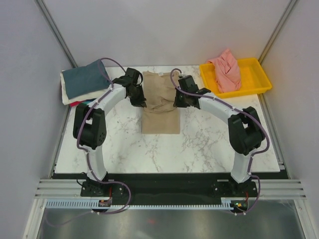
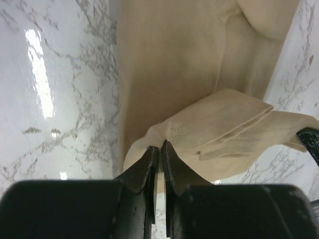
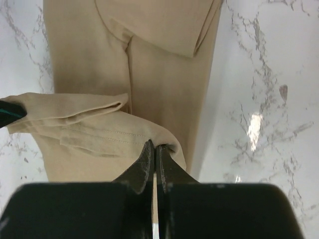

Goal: Fold and stack the t-shirts

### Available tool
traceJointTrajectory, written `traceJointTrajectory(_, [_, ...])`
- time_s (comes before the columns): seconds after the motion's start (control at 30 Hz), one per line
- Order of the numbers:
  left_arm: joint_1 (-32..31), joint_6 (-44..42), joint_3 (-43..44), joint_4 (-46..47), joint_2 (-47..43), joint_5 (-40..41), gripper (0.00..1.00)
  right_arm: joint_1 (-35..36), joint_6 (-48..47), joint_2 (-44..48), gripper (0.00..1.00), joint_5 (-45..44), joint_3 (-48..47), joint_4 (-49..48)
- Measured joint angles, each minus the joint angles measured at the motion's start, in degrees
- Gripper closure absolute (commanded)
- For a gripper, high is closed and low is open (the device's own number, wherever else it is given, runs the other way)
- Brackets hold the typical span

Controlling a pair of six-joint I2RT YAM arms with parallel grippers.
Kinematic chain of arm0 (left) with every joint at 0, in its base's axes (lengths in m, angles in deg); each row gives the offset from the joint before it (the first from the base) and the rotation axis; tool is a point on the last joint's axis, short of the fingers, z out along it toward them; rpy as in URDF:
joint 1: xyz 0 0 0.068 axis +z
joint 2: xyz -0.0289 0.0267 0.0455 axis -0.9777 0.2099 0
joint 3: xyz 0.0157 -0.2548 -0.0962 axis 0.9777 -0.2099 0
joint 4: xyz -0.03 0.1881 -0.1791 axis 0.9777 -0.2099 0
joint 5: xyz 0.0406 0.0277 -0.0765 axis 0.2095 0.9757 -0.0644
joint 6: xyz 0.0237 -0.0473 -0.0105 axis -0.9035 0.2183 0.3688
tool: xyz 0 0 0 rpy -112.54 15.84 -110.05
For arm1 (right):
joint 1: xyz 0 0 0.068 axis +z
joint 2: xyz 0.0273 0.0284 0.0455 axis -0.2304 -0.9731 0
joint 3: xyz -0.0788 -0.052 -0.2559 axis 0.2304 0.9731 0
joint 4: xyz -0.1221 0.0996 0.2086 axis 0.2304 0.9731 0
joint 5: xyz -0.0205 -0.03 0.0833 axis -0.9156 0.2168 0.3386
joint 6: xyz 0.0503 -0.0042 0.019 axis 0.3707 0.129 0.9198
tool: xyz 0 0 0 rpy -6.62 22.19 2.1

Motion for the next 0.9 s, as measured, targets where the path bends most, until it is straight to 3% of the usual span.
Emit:
traceJointTrajectory(0.03, [0.6,-0.1,1.7,-0.1,1.9,-0.5,0.84,-0.4,-0.1,-1.7,0.98,0.6,-1.2,-0.1])
traceJointTrajectory(0.1, [1.7,-0.2,4.8,-0.3,5.7,-1.7,0.80,-1.4,-0.1,-5.1,0.80,1.6,-4.0,-0.2])
traceJointTrajectory(0.13, [2.4,-0.2,6.6,-1.0,7.7,-2.2,0.72,-2.1,0.0,-6.8,0.73,2.3,-5.6,-0.1])
traceJointTrajectory(0.17, [3.0,-0.3,9.0,-1.8,10.1,-3.1,0.68,-2.8,0.0,-8.7,0.56,2.9,-7.5,0.2])
traceJointTrajectory(0.23, [4.4,-0.4,15.6,-4.6,15.1,-4.1,0.59,-4.7,0.1,-12.9,0.43,4.4,-12.8,1.0])
traceJointTrajectory(0.33, [6.3,-0.9,30.6,-9.6,23.1,-5.7,0.41,-7.8,-0.5,-20.1,0.35,6.1,-25.6,5.1])
traceJointTrajectory(0.43, [7.7,-1.0,43.7,-12.6,27.2,-7.7,0.38,-9.9,-1.0,-24.1,0.32,6.9,-36.7,8.6])
traceJointTrajectory(0.5, [8.4,-1.1,45.3,-13.3,25.5,-8.0,0.38,-11.1,-1.6,-22.8,0.31,7.3,-38.2,9.6])
traceJointTrajectory(0.57, [8.6,-1.1,43.1,-13.8,22.0,-8.2,0.38,-11.4,-1.9,-19.0,0.30,7.8,-34.2,8.6])
traceJointTrajectory(0.63, [8.4,-1.3,34.6,-12.5,15.3,-8.4,0.39,-11.3,-2.0,-12.5,0.30,8.9,-25.3,6.9])
traceJointTrajectory(0.77, [7.4,-1.5,10.8,-7.0,0.0,-9.4,0.40,-10.3,-0.9,0.9,0.30,13.0,-3.0,1.7])
traceJointTrajectory(0.9, [6.7,-1.4,-9.6,-2.0,-11.1,-10.6,0.40,-9.6,1.3,7.4,0.29,16.9,14.2,-3.7])
